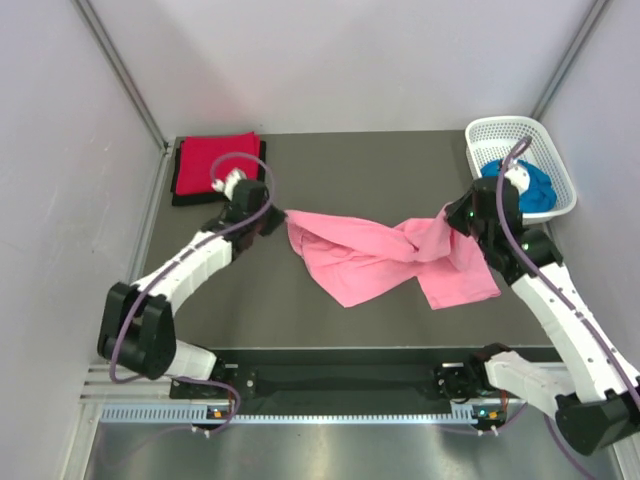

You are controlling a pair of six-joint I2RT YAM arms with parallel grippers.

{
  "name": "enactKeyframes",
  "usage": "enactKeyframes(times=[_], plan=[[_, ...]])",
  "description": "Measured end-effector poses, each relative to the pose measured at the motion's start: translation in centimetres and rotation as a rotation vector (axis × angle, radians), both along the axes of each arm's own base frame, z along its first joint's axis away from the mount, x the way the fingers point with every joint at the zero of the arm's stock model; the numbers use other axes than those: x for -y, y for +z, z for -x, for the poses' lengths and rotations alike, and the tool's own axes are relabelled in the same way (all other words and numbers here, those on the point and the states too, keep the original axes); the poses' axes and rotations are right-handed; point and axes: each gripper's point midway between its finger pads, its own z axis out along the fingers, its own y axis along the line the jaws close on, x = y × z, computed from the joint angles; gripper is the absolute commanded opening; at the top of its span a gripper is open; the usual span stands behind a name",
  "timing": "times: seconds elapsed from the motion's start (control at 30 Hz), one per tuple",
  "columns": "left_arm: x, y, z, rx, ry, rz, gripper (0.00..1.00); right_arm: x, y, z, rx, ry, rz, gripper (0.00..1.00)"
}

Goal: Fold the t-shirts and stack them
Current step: Flatten the tshirt out

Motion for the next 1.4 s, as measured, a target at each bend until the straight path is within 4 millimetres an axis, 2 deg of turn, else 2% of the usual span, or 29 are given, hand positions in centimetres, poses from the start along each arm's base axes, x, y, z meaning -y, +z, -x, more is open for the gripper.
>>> enactKeyframes(times=[0.07,0.13,0.2,0.23,0.3,0.37,0.4,0.47,0.53,0.67,0.77,0.83,0.9,0.97,1.07,1.13,1.17,1.23,1.3,1.37,1.4], plan=[[-2.0,5.4,-1.7,0.101,0.045,-0.034,0.0,0.6,1.3,-1.1,-0.013,-0.011,0.021,0.0],[-4.2,12.3,-2.8,0.237,0.1,-0.075,0.0,1.1,4.4,-2.5,0.016,-0.023,0.033,0.0],[-6.3,19.8,-2.7,0.374,0.157,-0.113,0.0,1.2,9.4,-3.5,0.096,-0.023,0.031,0.0],[-7.2,23.7,-2.0,0.442,0.18,-0.124,0.0,1.3,12.4,-3.5,0.156,-0.02,0.024,0.0],[-9.0,31.6,0.5,0.596,0.225,-0.126,0.0,1.7,17.7,-2.6,0.268,-0.02,0.004,0.0],[-10.6,37.2,3.9,0.713,0.26,-0.112,0.0,2.3,21.7,-0.7,0.368,-0.025,-0.022,0.0],[-11.6,39.5,6.1,0.766,0.278,-0.102,0.0,2.8,23.5,0.8,0.419,-0.027,-0.039,0.0],[-13.2,42.9,10.4,0.85,0.305,-0.073,0.0,3.6,25.5,4.1,0.489,-0.023,-0.069,0.0],[-14.5,44.9,14.5,0.911,0.317,-0.039,0.0,4.4,27.2,8.3,0.566,-0.005,-0.113,0.0],[-15.9,47.5,22.3,1.022,0.292,0.066,0.0,5.7,29.5,17.2,0.717,0.047,-0.228,0.0],[-15.8,48.2,26.0,1.072,0.24,0.143,0.0,7.1,31.4,24.4,0.856,0.074,-0.326,0.0],[-15.2,48.5,27.5,1.09,0.191,0.187,0.0,7.8,32.4,27.6,0.928,0.091,-0.37,0.0],[-14.1,48.3,27.8,1.083,0.131,0.217,0.0,8.0,33.1,29.3,0.966,0.105,-0.397,0.0],[-13.2,47.7,27.4,1.055,0.086,0.224,0.0,7.6,33.2,29.3,0.967,0.124,-0.406,0.0],[-12.1,46.4,25.5,0.994,0.051,0.194,0.0,6.2,32.3,26.3,0.898,0.152,-0.373,0.0],[-11.7,45.3,23.3,0.947,0.059,0.153,0.0,5.0,31.6,22.7,0.831,0.163,-0.32,0.0],[-11.5,44.2,21.4,0.907,0.073,0.114,0.0,4.3,31.2,20.6,0.799,0.17,-0.286,0.0],[-11.3,41.8,17.8,0.831,0.097,0.037,0.0,2.7,30.0,15.0,0.719,0.185,-0.211,0.0],[-10.7,37.8,13.0,0.718,0.113,-0.057,0.0,0.6,26.9,7.8,0.589,0.203,-0.124,0.0],[-10.1,34.0,8.9,0.612,0.115,-0.138,0.0,-0.7,24.1,2.7,0.496,0.22,-0.055,0.0],[-9.8,32.2,6.8,0.557,0.116,-0.183,0.0,-1.8,21.9,-1.2,0.429,0.239,-0.007,0.0]])
